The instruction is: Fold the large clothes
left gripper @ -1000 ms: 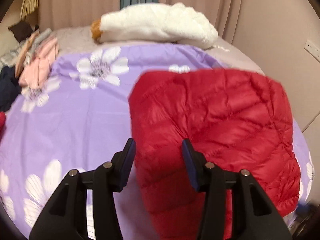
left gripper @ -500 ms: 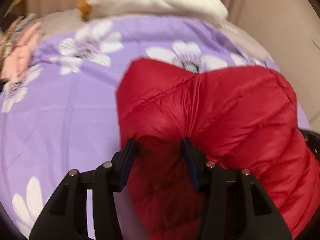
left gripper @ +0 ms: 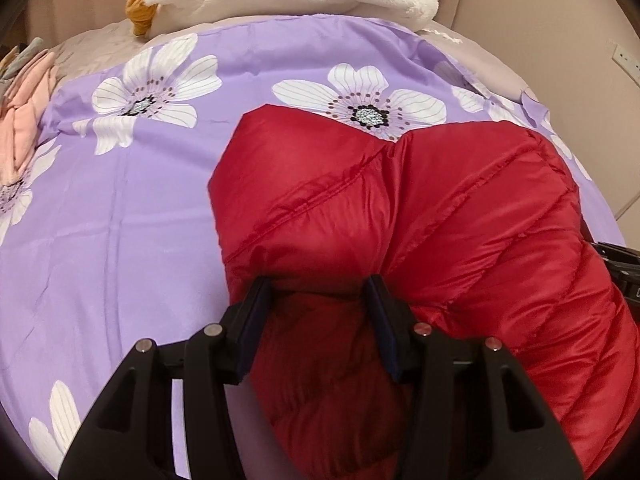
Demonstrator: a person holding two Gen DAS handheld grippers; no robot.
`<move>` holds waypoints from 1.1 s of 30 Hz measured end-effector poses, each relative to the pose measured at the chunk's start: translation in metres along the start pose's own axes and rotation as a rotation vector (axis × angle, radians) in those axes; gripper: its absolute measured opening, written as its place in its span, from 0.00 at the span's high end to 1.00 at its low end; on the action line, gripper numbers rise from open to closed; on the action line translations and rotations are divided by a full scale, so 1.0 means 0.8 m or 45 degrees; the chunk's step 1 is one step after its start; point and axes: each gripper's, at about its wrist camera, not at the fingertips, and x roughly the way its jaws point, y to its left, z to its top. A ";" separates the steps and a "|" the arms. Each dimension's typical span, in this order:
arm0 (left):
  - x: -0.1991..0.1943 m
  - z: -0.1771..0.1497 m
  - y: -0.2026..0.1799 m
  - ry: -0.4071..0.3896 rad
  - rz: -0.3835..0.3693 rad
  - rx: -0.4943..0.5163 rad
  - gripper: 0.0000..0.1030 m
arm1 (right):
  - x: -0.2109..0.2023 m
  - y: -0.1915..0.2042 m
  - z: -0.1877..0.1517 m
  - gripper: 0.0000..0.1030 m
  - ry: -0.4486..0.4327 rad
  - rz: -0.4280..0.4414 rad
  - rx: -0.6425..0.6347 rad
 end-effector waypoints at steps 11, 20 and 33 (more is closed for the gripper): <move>-0.192 -0.047 -0.001 -0.231 0.195 -0.027 0.51 | -0.157 0.038 -0.060 0.64 -0.274 -0.097 0.074; -0.344 -0.112 -0.039 -0.421 0.050 -0.109 0.14 | -0.243 0.119 -0.111 0.28 -0.376 -0.194 -0.112; -0.436 -0.154 -0.070 -0.646 0.067 -0.096 0.00 | -0.300 0.183 -0.128 0.06 -0.512 -0.249 -0.223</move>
